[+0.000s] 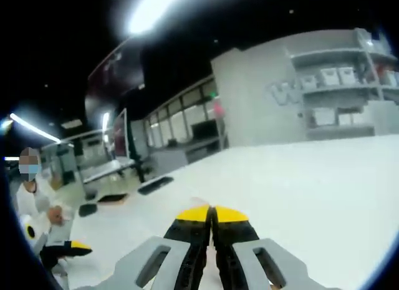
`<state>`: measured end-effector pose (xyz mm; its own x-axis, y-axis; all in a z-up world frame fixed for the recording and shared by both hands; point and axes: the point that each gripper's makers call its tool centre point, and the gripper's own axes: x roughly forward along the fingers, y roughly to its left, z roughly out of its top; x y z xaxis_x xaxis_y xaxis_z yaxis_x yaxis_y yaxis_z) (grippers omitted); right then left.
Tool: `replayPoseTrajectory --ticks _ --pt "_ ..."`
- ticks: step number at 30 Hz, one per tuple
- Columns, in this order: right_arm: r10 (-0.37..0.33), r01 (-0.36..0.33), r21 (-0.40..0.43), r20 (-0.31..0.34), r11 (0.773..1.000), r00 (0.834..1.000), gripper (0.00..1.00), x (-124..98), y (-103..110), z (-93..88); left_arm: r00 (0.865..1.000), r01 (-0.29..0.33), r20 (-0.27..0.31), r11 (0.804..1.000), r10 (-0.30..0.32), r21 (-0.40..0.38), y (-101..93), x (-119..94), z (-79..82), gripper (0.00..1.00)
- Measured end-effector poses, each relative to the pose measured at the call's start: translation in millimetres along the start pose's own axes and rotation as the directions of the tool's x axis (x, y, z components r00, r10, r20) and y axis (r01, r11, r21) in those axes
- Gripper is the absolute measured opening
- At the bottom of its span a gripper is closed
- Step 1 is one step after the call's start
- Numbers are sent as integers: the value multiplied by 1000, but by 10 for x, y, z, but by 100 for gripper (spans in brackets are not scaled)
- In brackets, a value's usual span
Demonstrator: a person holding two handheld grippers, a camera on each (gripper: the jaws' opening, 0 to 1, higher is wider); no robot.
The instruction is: Open the resealable bag by pulling the two sides of the seal apart until the entire bag opening is separated and visibly accessible.
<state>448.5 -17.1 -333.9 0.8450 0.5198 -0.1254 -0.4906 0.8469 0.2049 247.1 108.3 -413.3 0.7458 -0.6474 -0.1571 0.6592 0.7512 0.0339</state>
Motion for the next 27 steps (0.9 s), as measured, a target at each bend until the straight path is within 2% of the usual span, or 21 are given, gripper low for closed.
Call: replayPoseTrajectory --ticks 9,18,27 --pt "-13 13 17 -3 1000 1000 0 102 -54 15 1000 -1 6 1000 1 -4 13 -2 17 98" --pt "-33 33 7 2 999 999 0 246 -109 131 1000 -1 10 1000 1 -6 23 -8 36 98" --pt "-49 50 11 -10 999 999 0 378 -135 120 1000 -4 24 1000 4 -6 49 -40 86 97"
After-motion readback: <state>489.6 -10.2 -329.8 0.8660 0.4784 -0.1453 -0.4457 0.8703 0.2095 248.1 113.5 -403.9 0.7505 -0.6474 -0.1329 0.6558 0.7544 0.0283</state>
